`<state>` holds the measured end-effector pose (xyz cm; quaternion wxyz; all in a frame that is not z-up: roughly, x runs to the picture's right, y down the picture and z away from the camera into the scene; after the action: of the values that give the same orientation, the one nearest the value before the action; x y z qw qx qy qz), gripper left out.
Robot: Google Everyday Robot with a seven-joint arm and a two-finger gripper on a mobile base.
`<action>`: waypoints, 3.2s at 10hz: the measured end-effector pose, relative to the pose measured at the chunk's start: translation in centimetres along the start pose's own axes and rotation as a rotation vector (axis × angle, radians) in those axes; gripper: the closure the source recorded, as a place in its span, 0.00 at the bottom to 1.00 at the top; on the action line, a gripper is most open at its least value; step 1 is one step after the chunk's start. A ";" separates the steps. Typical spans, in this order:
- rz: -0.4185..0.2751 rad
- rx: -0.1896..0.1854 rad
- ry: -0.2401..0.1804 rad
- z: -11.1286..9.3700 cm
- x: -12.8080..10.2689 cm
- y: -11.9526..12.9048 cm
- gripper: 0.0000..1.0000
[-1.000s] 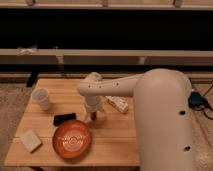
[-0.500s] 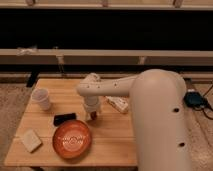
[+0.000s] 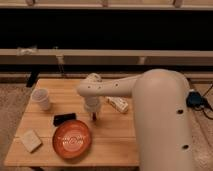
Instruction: Drag the pepper across the table
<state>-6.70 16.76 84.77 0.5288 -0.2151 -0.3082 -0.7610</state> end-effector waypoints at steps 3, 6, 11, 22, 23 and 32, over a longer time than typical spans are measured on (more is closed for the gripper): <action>0.009 -0.003 -0.019 -0.5 -1.5 0.0 1.00; 0.017 0.006 -0.053 -0.7 -3.3 -0.1 1.00; 0.067 0.015 -0.124 -1.2 -8.7 -0.2 1.00; 0.174 0.004 -0.196 -1.8 -15.7 2.6 0.22; 0.178 0.000 -0.201 -2.0 -16.0 2.7 0.20; 0.169 -0.029 -0.198 -3.3 -15.9 3.0 0.20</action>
<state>1.64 24.39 72.69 0.5549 -0.3219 -0.3286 -0.6932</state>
